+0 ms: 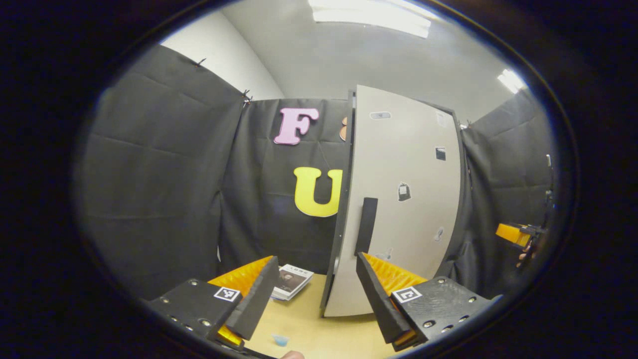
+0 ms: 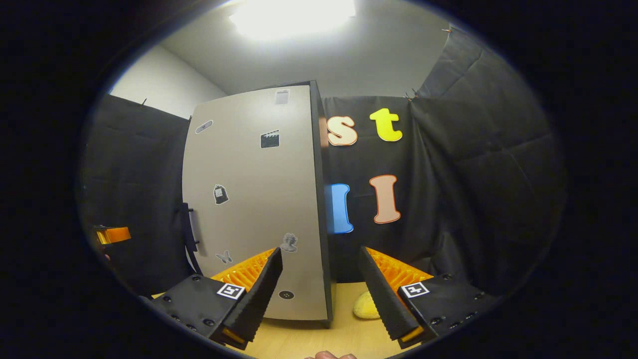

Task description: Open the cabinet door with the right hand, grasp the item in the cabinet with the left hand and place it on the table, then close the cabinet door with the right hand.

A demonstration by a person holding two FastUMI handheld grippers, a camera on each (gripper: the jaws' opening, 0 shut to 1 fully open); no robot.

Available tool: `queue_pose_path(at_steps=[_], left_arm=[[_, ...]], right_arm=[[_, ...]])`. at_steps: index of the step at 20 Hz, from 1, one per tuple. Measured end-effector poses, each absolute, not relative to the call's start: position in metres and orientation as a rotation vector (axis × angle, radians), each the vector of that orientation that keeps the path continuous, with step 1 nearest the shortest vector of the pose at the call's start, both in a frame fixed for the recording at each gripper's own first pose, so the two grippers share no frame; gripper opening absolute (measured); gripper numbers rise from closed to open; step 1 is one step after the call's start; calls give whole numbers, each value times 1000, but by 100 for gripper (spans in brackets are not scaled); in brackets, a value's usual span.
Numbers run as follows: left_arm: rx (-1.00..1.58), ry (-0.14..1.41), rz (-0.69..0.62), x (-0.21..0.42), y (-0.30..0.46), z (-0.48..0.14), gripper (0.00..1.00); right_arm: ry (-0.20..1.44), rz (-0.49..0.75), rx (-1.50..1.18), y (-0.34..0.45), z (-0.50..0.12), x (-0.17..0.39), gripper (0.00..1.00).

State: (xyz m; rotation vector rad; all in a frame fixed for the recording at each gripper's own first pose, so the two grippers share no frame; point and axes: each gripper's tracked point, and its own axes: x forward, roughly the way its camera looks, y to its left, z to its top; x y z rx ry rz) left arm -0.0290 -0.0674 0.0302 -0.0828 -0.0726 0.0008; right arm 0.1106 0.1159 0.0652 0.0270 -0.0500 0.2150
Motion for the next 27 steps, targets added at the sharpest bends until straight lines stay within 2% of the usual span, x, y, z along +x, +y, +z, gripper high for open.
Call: queue_pose_path(at_steps=[2,7,10,11,12,13,15,16,19,20,22,23,24,27], left_arm=[[-58,-74,-13,-27,-70,27,91],[-117,-1,-60,-10,-84,-17,92],[-101,10,-94,-5,-86,-16,92],[-100,8,-113,-2,-89,-16,95],[-98,4,-125,1,-88,-15,92],[-96,13,-124,2,-84,-17,95],[-93,17,-123,5,-79,-18,92],[-90,20,-125,5,-76,-19,95],[-89,32,-119,2,-61,-23,95],[-86,28,-116,2,-56,-23,92],[-78,34,-114,2,-46,-29,91],[-79,44,-114,3,-43,-35,91],[-85,60,-114,3,-41,-40,95],[-97,72,-106,-1,-35,-40,92]], right_arm=[[-42,224,25,127,61,111,98],[8,215,5,146,46,113,98],[29,189,-15,152,39,111,98],[32,186,-12,155,37,115,98],[37,176,-14,156,35,118,98],[50,159,-23,155,29,119,98],[93,137,-47,159,15,121,98],[121,117,-68,158,10,120,98],[134,85,-84,157,9,119,98],[130,73,-89,156,11,121,98],[123,46,-102,155,16,126,98],[119,34,-107,158,20,133,94],[122,36,-105,161,20,135,94],[137,75,-81,176,13,132,99]])
